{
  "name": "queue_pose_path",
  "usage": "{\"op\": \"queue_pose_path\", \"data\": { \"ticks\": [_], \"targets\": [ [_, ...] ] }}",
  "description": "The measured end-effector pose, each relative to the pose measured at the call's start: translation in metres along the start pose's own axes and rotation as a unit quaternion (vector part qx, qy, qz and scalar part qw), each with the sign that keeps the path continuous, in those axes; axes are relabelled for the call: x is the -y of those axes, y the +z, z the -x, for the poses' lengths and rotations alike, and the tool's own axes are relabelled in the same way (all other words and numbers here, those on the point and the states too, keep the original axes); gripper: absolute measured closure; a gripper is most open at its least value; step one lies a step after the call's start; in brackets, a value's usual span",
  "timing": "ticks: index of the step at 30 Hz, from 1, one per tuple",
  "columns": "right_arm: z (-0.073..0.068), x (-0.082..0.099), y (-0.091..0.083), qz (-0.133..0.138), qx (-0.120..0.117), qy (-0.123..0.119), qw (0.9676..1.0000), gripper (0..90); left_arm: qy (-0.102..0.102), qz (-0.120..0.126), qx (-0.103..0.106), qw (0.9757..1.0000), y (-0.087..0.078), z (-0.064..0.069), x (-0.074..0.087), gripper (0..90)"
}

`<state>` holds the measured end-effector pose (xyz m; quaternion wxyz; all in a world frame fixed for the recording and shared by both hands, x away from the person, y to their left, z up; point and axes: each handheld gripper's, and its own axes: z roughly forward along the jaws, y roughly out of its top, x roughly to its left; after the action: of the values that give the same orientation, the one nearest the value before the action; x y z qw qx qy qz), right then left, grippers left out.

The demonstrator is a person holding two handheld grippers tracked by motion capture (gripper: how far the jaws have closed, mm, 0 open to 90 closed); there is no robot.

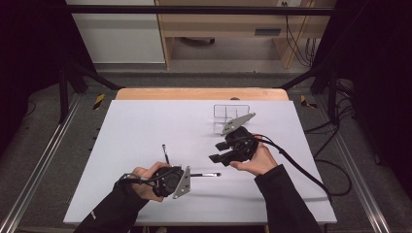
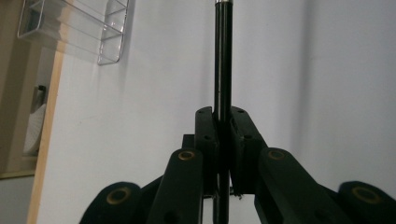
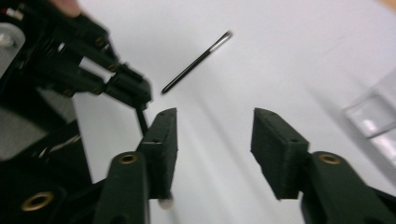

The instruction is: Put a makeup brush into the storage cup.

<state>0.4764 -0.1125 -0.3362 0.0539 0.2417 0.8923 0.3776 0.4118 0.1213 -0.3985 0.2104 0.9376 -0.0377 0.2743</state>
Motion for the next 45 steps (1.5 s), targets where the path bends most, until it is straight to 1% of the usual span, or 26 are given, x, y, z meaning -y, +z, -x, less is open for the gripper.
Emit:
{"op": "queue_pose_path", "data": {
  "ticks": [4, 9, 11, 14, 18, 20, 22, 23, 24, 25, 26, 27, 28, 30, 34, 35, 36, 37, 38, 39, 40, 41, 42, 43, 44, 45],
  "targets": [
    [0.006, 0.008, -0.008, 0.039, 0.023, 0.025, 0.9987, 43.3, -0.029, 0.006, 0.001, 0.9996, 0.0, 0.001, 0.007, 82.8],
    [0.008, 0.017, -0.011, 0.057, 0.04, 0.04, 0.9968, 38.1, -0.063, 0.015, 0.001, 0.9979, 0.002, 0.003, 0.012, 82.8],
    [0.009, 0.023, -0.012, 0.076, 0.051, 0.047, 0.9947, 35.2, -0.072, 0.02, 0.001, 0.9972, 0.003, 0.004, 0.014, 82.8],
    [0.01, 0.028, -0.012, 0.087, 0.057, 0.054, 0.9932, 32.7, -0.092, 0.025, 0.004, 0.9955, 0.005, 0.005, 0.016, 82.8],
    [0.009, 0.035, -0.012, 0.102, 0.07, 0.056, 0.9907, 26.9, -0.122, 0.036, 0.003, 0.9919, 0.006, 0.005, 0.02, 82.8],
    [0.008, 0.038, -0.012, 0.113, 0.075, 0.059, 0.989, 24.2, -0.141, 0.045, 0.002, 0.989, 0.006, 0.005, 0.021, 82.8],
    [0.008, 0.043, -0.012, 0.13, 0.082, 0.067, 0.9859, 21.5, -0.157, 0.05, 0.001, 0.9863, 0.006, 0.005, 0.023, 82.8],
    [0.009, 0.044, -0.012, 0.134, 0.083, 0.07, 0.985, 20.4, -0.176, 0.049, -0.005, 0.9832, 0.006, 0.005, 0.025, 82.8],
    [0.008, 0.046, -0.012, 0.14, 0.086, 0.073, 0.9836, 19.6, -0.176, 0.049, -0.005, 0.9832, 0.006, 0.005, 0.025, 82.8],
    [0.008, 0.047, -0.012, 0.141, 0.086, 0.077, 0.9832, 18.9, -0.182, 0.049, -0.006, 0.982, 0.006, 0.005, 0.025, 82.8],
    [0.008, 0.047, -0.012, 0.141, 0.086, 0.077, 0.9832, 18.9, -0.192, 0.05, -0.009, 0.9801, 0.007, 0.005, 0.026, 82.8],
    [0.008, 0.049, -0.012, 0.147, 0.091, 0.079, 0.9819, 18.5, -0.201, 0.052, -0.011, 0.9782, 0.008, 0.005, 0.026, 82.8],
    [0.008, 0.049, -0.012, 0.147, 0.091, 0.079, 0.9819, 18.5, -0.214, 0.053, -0.013, 0.9753, 0.008, 0.004, 0.027, 82.8],
    [0.008, 0.053, -0.01, 0.153, 0.095, 0.086, 0.9798, 17.1, -0.234, 0.061, -0.017, 0.9701, 0.009, 0.003, 0.028, 82.8],
    [0.009, 0.057, -0.01, 0.163, 0.095, 0.097, 0.9772, 15.3, -0.264, 0.072, -0.022, 0.9615, 0.01, 0.002, 0.028, 82.8],
    [0.009, 0.058, -0.01, 0.167, 0.094, 0.103, 0.9761, 14.0, -0.275, 0.077, -0.023, 0.9582, 0.01, 0.002, 0.029, 82.8],
    [0.009, 0.059, -0.009, 0.167, 0.095, 0.104, 0.9758, 13.7, -0.294, 0.086, -0.022, 0.9517, 0.011, 0.002, 0.03, 82.8],
    [0.009, 0.059, -0.009, 0.167, 0.095, 0.104, 0.9758, 13.7, -0.294, 0.086, -0.022, 0.9517, 0.011, 0.002, 0.03, 82.8],
    [0.007, 0.059, -0.008, 0.167, 0.098, 0.103, 0.9756, 12.8, -0.312, 0.097, -0.019, 0.9449, 0.011, 0.003, 0.031, 82.8],
    [0.007, 0.059, -0.008, 0.167, 0.098, 0.103, 0.9756, 12.8, -0.312, 0.097, -0.019, 0.9449, 0.011, 0.003, 0.031, 82.8],
    [0.006, 0.06, -0.006, 0.171, 0.096, 0.104, 0.975, 12.0, -0.326, 0.105, -0.019, 0.9393, 0.011, 0.003, 0.031, 82.8],
    [0.005, 0.06, -0.005, 0.173, 0.096, 0.106, 0.9745, 11.3, -0.326, 0.105, -0.019, 0.9393, 0.011, 0.003, 0.031, 82.8],
    [0.005, 0.06, -0.005, 0.173, 0.096, 0.106, 0.9745, 11.3, -0.333, 0.107, -0.019, 0.9368, 0.011, 0.003, 0.031, 82.8],
    [0.004, 0.06, -0.004, 0.178, 0.095, 0.108, 0.9735, 10.0, -0.346, 0.113, -0.021, 0.9313, 0.012, 0.003, 0.03, 82.8],
    [0.003, 0.06, -0.003, 0.181, 0.096, 0.109, 0.9728, 9.7, -0.346, 0.113, -0.021, 0.9313, 0.012, 0.003, 0.03, 82.8],
    [0.003, 0.06, -0.003, 0.181, 0.096, 0.109, 0.9728, 9.7, -0.351, 0.115, -0.022, 0.9292, 0.013, 0.003, 0.03, 82.8]
  ]
}}
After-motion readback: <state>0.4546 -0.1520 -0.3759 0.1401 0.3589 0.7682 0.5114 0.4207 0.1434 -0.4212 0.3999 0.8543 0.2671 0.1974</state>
